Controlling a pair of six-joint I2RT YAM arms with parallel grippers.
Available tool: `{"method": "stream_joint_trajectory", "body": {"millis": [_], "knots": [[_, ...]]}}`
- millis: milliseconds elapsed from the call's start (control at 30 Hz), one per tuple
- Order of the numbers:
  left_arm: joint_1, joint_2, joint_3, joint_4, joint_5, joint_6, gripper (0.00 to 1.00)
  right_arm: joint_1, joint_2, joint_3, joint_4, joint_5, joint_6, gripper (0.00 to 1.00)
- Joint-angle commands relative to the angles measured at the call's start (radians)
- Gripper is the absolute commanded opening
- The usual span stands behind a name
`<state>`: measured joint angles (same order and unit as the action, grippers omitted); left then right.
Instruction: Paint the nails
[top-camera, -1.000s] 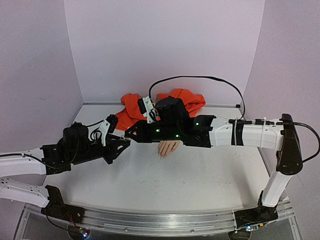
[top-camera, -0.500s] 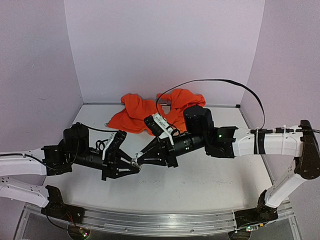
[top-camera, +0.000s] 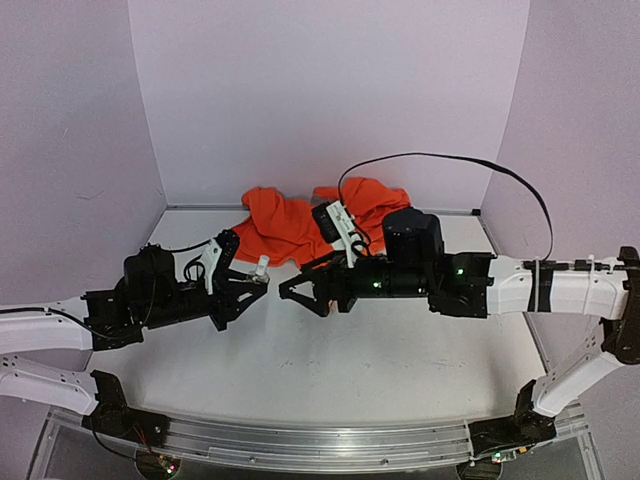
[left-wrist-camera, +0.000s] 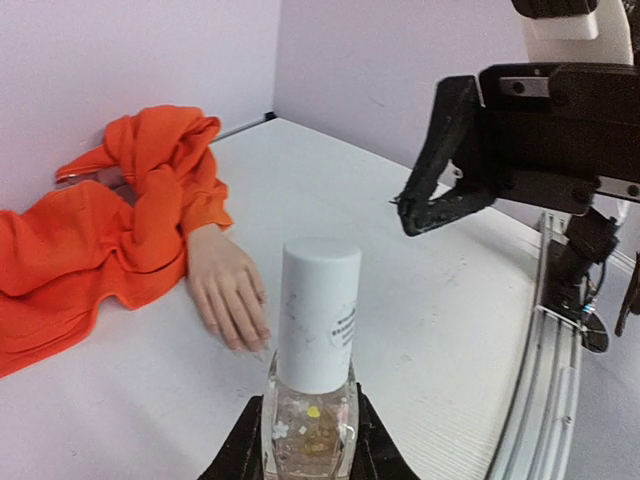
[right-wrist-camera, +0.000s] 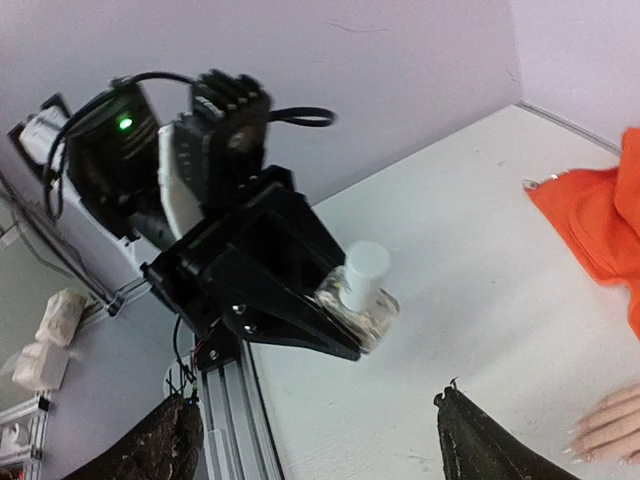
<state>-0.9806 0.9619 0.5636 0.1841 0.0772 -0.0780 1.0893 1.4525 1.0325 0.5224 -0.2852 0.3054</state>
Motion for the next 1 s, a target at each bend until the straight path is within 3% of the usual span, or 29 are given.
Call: {"method": "stream_joint_trajectory", "body": {"millis": [0, 300, 700, 967], "knots": [[-0.001, -0.027, -0.003, 0.061, -0.2, 0.013, 0.0, 0.003, 0.03, 0.093, -0.019, 0.186, 0.217, 0.82], [-0.007, -0.01, -0.006, 0.057, -0.245, 0.03, 0.0, 0.007, 0.226, 0.3, -0.042, 0.184, 0.328, 0.63], [-0.012, -0.017, -0.022, 0.055, -0.253, 0.019, 0.0, 0.022, 0.356, 0.431, -0.058, 0.217, 0.357, 0.48], [-0.012, -0.026, -0.021, 0.05, -0.249, 0.015, 0.0, 0.029, 0.378, 0.441, -0.058, 0.187, 0.347, 0.24]]}}
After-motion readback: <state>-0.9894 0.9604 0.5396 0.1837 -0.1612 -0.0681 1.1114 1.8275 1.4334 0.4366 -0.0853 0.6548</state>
